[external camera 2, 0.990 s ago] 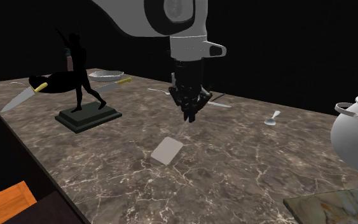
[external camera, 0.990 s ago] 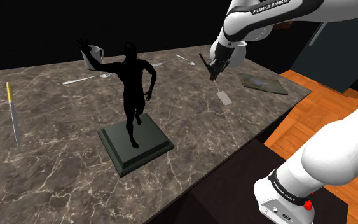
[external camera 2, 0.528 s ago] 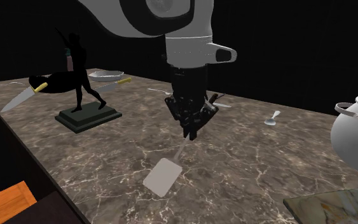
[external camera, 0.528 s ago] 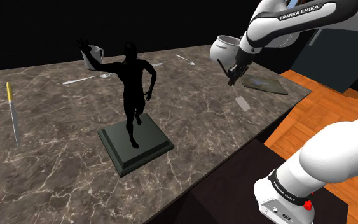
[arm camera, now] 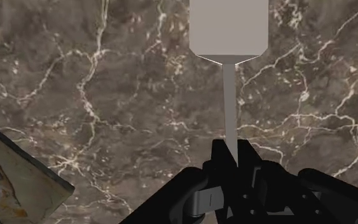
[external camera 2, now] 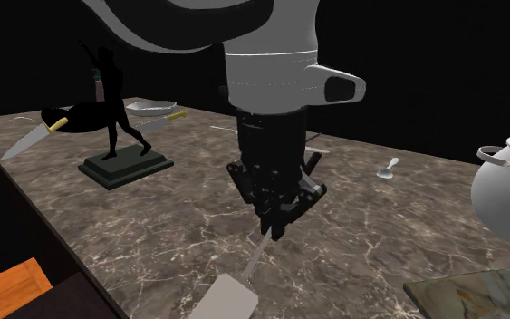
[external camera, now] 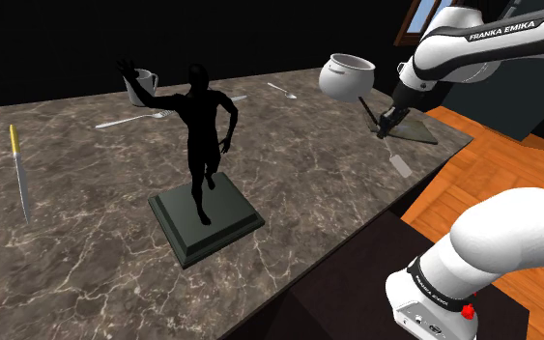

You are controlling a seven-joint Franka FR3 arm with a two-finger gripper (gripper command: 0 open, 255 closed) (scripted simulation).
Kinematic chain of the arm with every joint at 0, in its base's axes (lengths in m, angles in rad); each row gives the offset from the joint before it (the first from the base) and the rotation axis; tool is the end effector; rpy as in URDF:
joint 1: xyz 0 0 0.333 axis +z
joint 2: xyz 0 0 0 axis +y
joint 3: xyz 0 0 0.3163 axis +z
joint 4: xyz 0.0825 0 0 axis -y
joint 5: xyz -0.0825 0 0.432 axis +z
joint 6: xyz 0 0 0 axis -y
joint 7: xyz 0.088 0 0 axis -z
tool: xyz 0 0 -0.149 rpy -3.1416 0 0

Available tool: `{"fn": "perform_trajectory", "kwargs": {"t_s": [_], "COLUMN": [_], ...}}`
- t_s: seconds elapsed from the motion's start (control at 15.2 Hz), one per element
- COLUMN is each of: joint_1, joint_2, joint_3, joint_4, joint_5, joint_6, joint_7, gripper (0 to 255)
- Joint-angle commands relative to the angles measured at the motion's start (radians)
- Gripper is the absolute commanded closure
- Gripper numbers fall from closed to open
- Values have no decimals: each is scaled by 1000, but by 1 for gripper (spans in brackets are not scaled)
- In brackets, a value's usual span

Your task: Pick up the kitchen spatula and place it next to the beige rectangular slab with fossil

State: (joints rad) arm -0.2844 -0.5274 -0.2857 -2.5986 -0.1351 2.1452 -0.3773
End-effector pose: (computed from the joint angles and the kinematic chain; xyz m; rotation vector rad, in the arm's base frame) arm 0.3633 -0.2313 0.3620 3.1340 -0.1406 0.1043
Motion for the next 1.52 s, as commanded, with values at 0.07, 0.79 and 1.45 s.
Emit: {"fn": "perform_trajectory", "kwargs": {"t_s": [0.07,0.79,1.45], "joint_1": [-16,-11,-9], "joint_2": [-6,88,106], "joint_3": [-22,-50,-55], "joint_4": [-27,-116,-127], "joint_5": [-14,-16,-15], "joint_6": [22,203,233], "joint_7": [-26,-36,-39], "gripper": [255,255,0]}}
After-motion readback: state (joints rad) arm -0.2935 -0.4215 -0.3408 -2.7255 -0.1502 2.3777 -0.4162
